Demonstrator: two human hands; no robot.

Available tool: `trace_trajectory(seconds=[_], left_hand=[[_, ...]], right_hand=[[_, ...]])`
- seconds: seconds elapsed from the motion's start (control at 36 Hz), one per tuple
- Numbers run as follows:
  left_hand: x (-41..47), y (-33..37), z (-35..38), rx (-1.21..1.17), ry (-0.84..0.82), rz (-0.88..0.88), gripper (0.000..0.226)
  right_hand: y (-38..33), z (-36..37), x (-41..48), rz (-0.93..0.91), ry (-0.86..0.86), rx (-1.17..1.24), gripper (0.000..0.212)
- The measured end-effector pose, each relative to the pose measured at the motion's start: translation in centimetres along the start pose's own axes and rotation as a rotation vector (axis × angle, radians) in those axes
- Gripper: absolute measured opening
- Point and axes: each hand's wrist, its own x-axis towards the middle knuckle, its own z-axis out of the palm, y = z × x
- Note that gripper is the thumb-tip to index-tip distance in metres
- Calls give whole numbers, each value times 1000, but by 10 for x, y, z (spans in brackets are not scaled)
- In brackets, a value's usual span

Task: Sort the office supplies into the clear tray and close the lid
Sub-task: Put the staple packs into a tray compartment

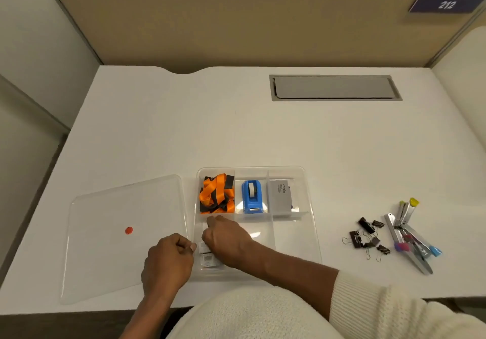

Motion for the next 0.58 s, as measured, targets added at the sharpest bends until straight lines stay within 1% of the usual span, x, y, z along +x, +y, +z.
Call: trace_trajectory(seconds=[0.03,0.08,0.14,0.25,0.36,0.44,0.53,0.58], left_hand=[[-1,2,-2,58,3,4,14],[-5,7,-6,252,28,41,19],[-9,16,-10,437,70,121,23],[-15,42,-13,559,113,241,34],[-14,74,-5,477,83,446,33],[-20,110,10,412,30,609,31],[-31,147,33,410,-15,858,31],[-39,168,51,405,-71,976,33]], right_hand=[[0,-1,-4,-11,19,-16,32],[4,-4,-12,-20,87,-16,27],[10,-8,-23,18,158,52,25],[28,-21,-55,174,376,286,36],[57,-32,-100,358,547,452,25],[86,-32,-136,505,681,489,23],[116,-24,-174,669,732,457,33],[135,-18,-199,791,705,391,44]])
